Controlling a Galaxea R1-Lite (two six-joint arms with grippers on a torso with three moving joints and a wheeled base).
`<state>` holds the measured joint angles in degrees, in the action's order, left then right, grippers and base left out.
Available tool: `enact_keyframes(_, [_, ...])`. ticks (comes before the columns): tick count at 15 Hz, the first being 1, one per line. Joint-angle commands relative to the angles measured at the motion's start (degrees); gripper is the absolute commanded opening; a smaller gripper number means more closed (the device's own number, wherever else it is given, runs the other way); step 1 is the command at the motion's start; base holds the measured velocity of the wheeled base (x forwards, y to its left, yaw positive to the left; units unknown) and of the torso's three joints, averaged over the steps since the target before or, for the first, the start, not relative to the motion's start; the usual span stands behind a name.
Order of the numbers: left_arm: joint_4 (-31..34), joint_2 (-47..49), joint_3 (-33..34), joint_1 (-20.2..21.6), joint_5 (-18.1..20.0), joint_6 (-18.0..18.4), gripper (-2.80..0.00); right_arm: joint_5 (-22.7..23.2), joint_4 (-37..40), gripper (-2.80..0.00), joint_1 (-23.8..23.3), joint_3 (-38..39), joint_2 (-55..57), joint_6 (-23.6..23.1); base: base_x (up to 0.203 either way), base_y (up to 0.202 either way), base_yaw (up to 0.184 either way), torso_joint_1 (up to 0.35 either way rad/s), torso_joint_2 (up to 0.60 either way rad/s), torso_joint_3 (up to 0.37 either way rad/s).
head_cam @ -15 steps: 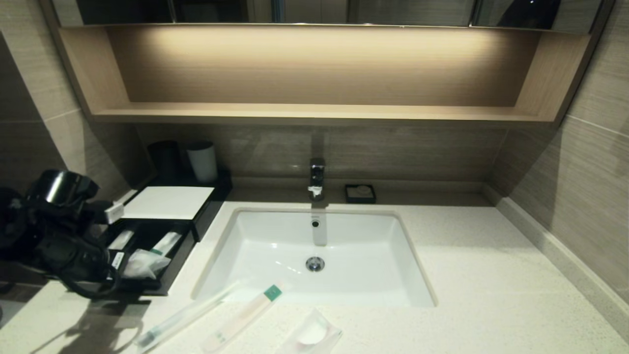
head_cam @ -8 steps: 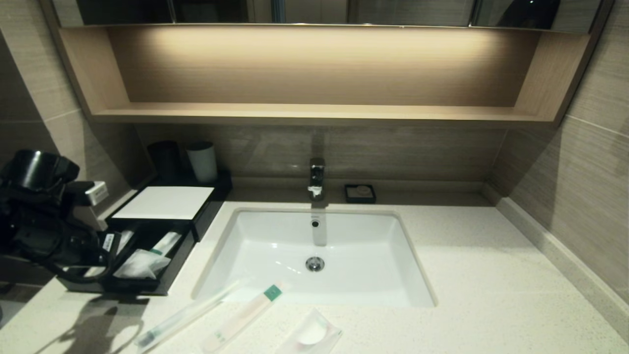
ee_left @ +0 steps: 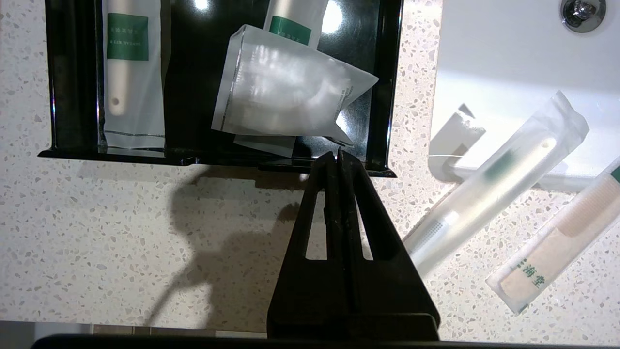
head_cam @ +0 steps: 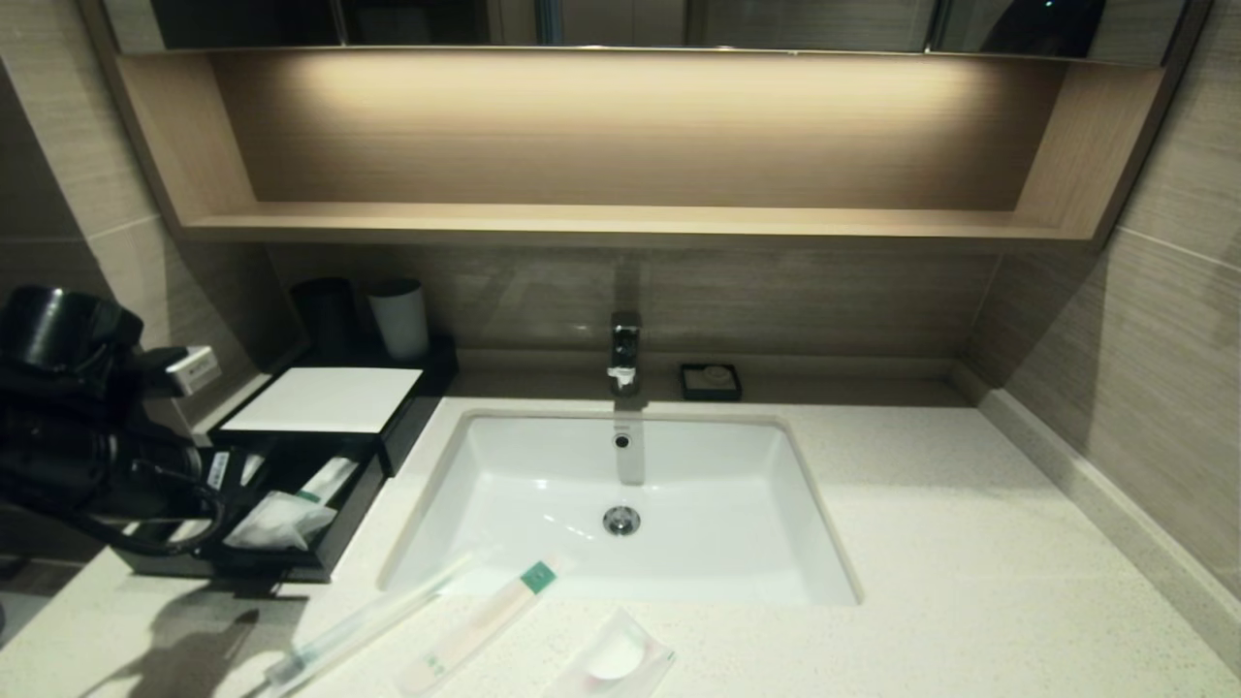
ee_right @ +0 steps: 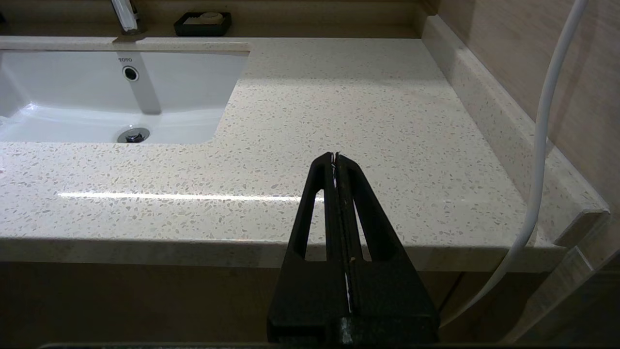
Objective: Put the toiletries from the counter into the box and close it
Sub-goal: Open the drawer, then pick up the bathroom toiletry
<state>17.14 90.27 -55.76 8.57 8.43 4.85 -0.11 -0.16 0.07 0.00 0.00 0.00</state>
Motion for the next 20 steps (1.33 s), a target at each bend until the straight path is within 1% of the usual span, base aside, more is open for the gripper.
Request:
enact_keyframes(1, [-0.1, -0.7, 0.7, -0.6, 0.7, 0.5, -2.80, 0.0, 0.0, -2.80, 0.0, 0.1, 0.0, 0.0, 0.000, 0.000, 0.000, 0.000, 0.00, 0.000])
enact_keyframes(2, [0.1, -1.2, 1.2, -1.3, 2.5, 0.5, -2.80, 0.0, 0.0, -2.80, 0.0, 0.0, 0.0, 0.0, 0.000, 0.000, 0.000, 0.000, 0.00, 0.000])
enact_keyframes(4, [0.3, -2.9, 2.3, -5.0, 5.2, 0.7, -2.80, 0.0, 0.0, -2.80, 0.0, 0.1, 0.0, 0.0, 0.000, 0.000, 0.000, 0.000, 0.00, 0.000])
enact_keyframes(6, [0.3, -5.1, 2.1, -8.7, 5.6, 1.4, -2.80, 0.0, 0.0, -2.80, 0.0, 0.1, 0.0, 0.0, 0.000, 0.000, 0.000, 0.000, 0.00, 0.000])
enact_keyframes(7, [0.4, -5.9, 1.4, -9.2, 5.6, 3.8, -2.80, 0.0, 0.0, -2.80, 0.0, 0.1, 0.0, 0.0, 0.000, 0.000, 0.000, 0.000, 0.00, 0.000])
enact_keyframes(8, [0.5, -6.4, 1.1, -9.3, 5.7, 7.1, -2.80, 0.0, 0.0, -2.80, 0.0, 0.1, 0.0, 0.0, 0.000, 0.000, 0.000, 0.000, 0.00, 0.000])
enact_keyframes(9, [0.5, -6.8, 1.2, -9.5, 5.7, 11.5, -2.80, 0.0, 0.0, -2.80, 0.0, 0.1, 0.0, 0.0, 0.000, 0.000, 0.000, 0.000, 0.00, 0.000])
enact_keyframes(12, [0.6, -10.4, 3.8, -9.5, 5.6, 25.5, -2.80, 0.0, 0.0, -2.80, 0.0, 0.1, 0.0, 0.0, 0.000, 0.000, 0.000, 0.000, 0.00, 0.000])
enact_keyframes(13, [1.4, -11.6, 4.9, -9.5, 5.6, 28.8, -2.80, 0.0, 0.0, -2.80, 0.0, 0.1, 0.0, 0.0, 0.000, 0.000, 0.000, 0.000, 0.00, 0.000])
enact_keyframes(14, [3.1, -12.6, 5.6, -9.5, 5.7, 30.3, -2.80, 0.0, 0.0, -2.80, 0.0, 0.0, 0.0, 0.0, 0.000, 0.000, 0.000, 0.000, 0.00, 0.000])
enact_keyframes(16, [8.4, -14.3, 6.3, -9.5, 6.6, 30.8, -2.80, 0.0, 0.0, -2.80, 0.0, 0.1, 0.0, 0.0, 0.000, 0.000, 0.000, 0.000, 0.00, 0.000])
enact_keyframes(19, [13.7, -15.8, 7.8, -9.6, 12.7, 31.6, -2.80, 0.0, 0.0, -2.80, 0.0, 0.1, 0.0, 0.0, 0.000, 0.000, 0.000, 0.000, 0.00, 0.000])
enact_keyframes(20, [15.3, -15.9, 7.9, -9.6, 13.2, 32.3, -2.80, 0.0, 0.0, -2.80, 0.0, 0.1, 0.0, 0.0, 0.000, 0.000, 0.000, 0.000, 0.00, 0.000])
